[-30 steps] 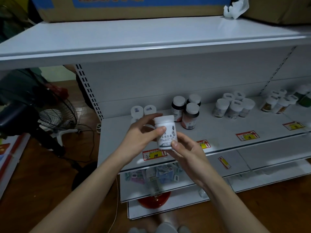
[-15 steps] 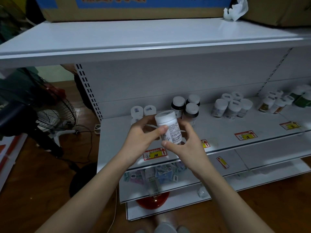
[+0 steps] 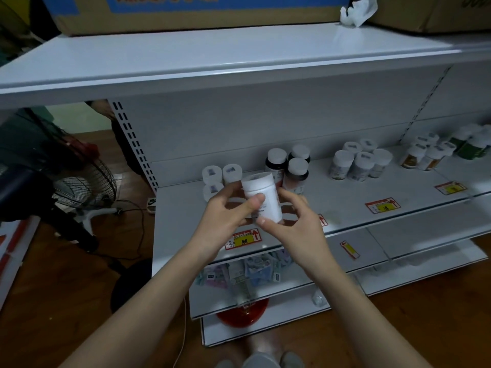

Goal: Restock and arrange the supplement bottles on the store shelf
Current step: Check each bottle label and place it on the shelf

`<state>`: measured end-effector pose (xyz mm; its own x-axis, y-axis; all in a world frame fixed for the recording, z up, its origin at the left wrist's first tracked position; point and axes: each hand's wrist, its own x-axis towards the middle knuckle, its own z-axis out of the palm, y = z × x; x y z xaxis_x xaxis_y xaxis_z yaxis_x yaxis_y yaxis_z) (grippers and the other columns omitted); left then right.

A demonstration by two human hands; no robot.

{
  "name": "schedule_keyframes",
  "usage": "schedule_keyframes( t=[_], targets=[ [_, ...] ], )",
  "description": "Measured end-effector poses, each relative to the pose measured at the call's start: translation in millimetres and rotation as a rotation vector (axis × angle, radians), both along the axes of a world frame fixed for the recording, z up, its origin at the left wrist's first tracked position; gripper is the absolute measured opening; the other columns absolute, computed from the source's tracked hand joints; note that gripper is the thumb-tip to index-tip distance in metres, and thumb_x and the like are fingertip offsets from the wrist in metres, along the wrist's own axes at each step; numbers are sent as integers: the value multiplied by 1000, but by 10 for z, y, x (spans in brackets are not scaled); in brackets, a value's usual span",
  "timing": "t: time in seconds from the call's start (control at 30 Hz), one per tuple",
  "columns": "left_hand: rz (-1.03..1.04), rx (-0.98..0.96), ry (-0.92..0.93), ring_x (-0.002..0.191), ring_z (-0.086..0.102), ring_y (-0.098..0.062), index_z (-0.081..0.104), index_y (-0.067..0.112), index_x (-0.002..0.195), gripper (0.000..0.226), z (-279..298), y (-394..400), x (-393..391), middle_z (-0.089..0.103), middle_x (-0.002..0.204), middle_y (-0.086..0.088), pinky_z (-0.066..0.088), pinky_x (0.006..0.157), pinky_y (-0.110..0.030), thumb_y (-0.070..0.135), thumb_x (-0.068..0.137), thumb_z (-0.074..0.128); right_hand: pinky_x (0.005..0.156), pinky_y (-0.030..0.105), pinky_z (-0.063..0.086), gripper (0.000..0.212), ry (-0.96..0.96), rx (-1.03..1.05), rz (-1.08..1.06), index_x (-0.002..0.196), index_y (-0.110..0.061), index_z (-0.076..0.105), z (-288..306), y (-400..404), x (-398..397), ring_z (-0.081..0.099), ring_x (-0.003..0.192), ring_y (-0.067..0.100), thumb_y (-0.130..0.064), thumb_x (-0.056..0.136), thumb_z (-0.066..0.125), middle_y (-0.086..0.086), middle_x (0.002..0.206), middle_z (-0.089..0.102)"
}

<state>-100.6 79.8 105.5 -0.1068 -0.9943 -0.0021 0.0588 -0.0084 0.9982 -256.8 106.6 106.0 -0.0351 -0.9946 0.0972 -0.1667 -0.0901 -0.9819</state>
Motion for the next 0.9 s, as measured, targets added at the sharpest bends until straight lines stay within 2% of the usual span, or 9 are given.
schedule_keyframes(
  t=[0.1, 0.17, 0.23, 0.33, 0.4, 0.57, 0.7, 0.8, 0.9],
  targets=[
    [52, -14, -9, 101, 70, -25, 68, 21, 112, 32, -26, 7, -12, 73, 104, -4, 60, 80, -37, 28, 82, 78, 68, 3, 45, 58, 72, -31, 5, 112, -43, 48, -22, 11, 29, 50, 94, -21, -13, 77, 83, -6, 120, 49],
    [73, -25, -5, 100, 70, -26, 68, 22, 111, 26, -41, 7, -1, 73, 104, -6, 59, 77, -32, 20, 86, 76, 70, 5, 46, 52, 61, -19, 37, 112, -44, 49, -37, 7, 11, 51, 96, -19, -15, 81, 80, -7, 120, 50],
    [83, -24, 24, 100, 71, -24, 66, 22, 117, 32, -44, -3, 25, 71, 109, -8, 59, 78, -30, 17, 87, 72, 79, 12, 51, 40, 9, 15, 69, 118, -40, 54, -48, -11, -30, 56, 103, -11, -17, 89, 71, -8, 122, 59],
    [97, 14, 104, 103, 71, -22, 59, 15, 127, 38, -30, -18, 60, 71, 113, -8, 59, 82, -32, 14, 90, 68, 97, 32, 54, 32, -199, 180, 145, 130, -24, 59, -54, -55, -80, 63, 116, 11, -16, 100, 56, -6, 123, 68],
    [84, 30, 136, 104, 71, -23, 57, 12, 124, 32, -32, -20, 69, 72, 113, -6, 59, 83, -32, 12, 92, 64, 101, 36, 52, 31, -277, 229, 189, 131, -19, 60, -66, -58, -91, 65, 115, 14, -15, 102, 52, -5, 123, 70],
    [6, 52, 98, 108, 69, -19, 56, 16, 125, 24, 3, -4, 72, 71, 117, -3, 57, 79, -27, 16, 101, 53, 95, 31, 55, 34, -239, 162, 143, 128, -16, 57, -100, -23, -44, 67, 110, 11, -9, 96, 62, -3, 119, 70],
    [-8, 19, -32, 112, 66, -19, 58, 23, 127, 43, 41, 11, 49, 69, 116, 3, 58, 89, -42, 41, 88, 66, 82, 15, 52, 46, -160, 114, 103, 123, -21, 56, -97, -11, 11, 61, 111, 1, -9, 84, 76, -6, 119, 66],
    [42, 39, -31, 110, 67, -23, 61, 23, 124, 46, 42, 21, 52, 70, 113, 0, 59, 86, -45, 40, 84, 74, 79, 10, 50, 50, -125, 106, 117, 121, -25, 54, -94, -16, 38, 58, 103, -12, -11, 80, 80, -7, 119, 63],
    [68, 69, 25, 107, 68, -25, 59, 18, 125, 51, 47, 37, 68, 66, 116, -9, 61, 78, -44, 35, 79, 72, 76, 10, 50, 52, -116, 109, 149, 126, -20, 53, -92, -24, 44, 60, 95, -15, -12, 82, 79, -4, 118, 62]
  ],
)
